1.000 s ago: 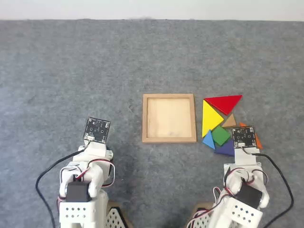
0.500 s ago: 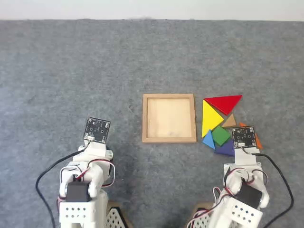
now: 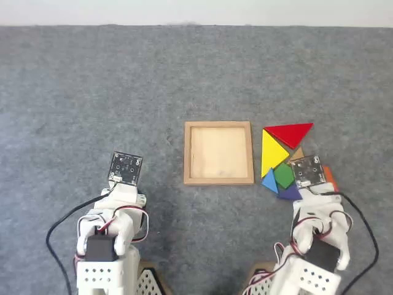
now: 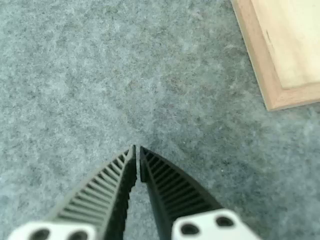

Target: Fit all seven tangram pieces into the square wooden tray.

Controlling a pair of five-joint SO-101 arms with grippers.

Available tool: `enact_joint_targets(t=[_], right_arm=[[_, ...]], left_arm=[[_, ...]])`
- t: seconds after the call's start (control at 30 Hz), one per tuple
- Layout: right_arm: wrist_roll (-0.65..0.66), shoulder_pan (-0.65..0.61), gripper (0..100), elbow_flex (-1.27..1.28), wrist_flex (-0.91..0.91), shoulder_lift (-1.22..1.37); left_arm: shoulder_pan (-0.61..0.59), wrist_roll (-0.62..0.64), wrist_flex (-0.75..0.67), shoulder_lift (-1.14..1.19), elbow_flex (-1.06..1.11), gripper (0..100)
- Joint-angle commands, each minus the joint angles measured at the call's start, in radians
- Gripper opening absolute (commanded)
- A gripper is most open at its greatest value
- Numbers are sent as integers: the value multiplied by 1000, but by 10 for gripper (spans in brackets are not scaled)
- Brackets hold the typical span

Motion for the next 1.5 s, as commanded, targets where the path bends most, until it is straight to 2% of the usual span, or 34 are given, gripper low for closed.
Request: enact_joint_targets(t=[0.0, 0.13, 0.23, 0.33, 0.63, 0.83, 0.93, 1.17, 1.27, 1.47], right_arm=[[20, -36, 35, -155, 22, 7], [18, -61, 75, -287, 65, 45], [15, -79, 72, -390, 68, 191], [0, -120, 72, -522, 64, 440], [-282, -369, 77, -1126, 137, 1372], [-391, -478, 78, -1395, 122, 1770], [-440, -503, 101, -1445, 81, 1894], [-508, -555, 309, -1447, 36, 2023], [-601, -541, 325, -1444, 51, 2032], [-658, -503, 325, -1389, -7, 2034]], left_arm=[[-3, 9, 5, -20, -12, 13], [-3, 9, 5, -20, -12, 13], [-3, 9, 5, -20, -12, 13], [-3, 9, 5, -20, -12, 13], [-3, 9, 5, -20, -12, 13], [-3, 9, 5, -20, -12, 13], [-3, 9, 5, -20, -12, 13], [-3, 9, 5, -20, -12, 13], [-3, 9, 5, -20, -12, 13], [-3, 9, 5, -20, -12, 13]])
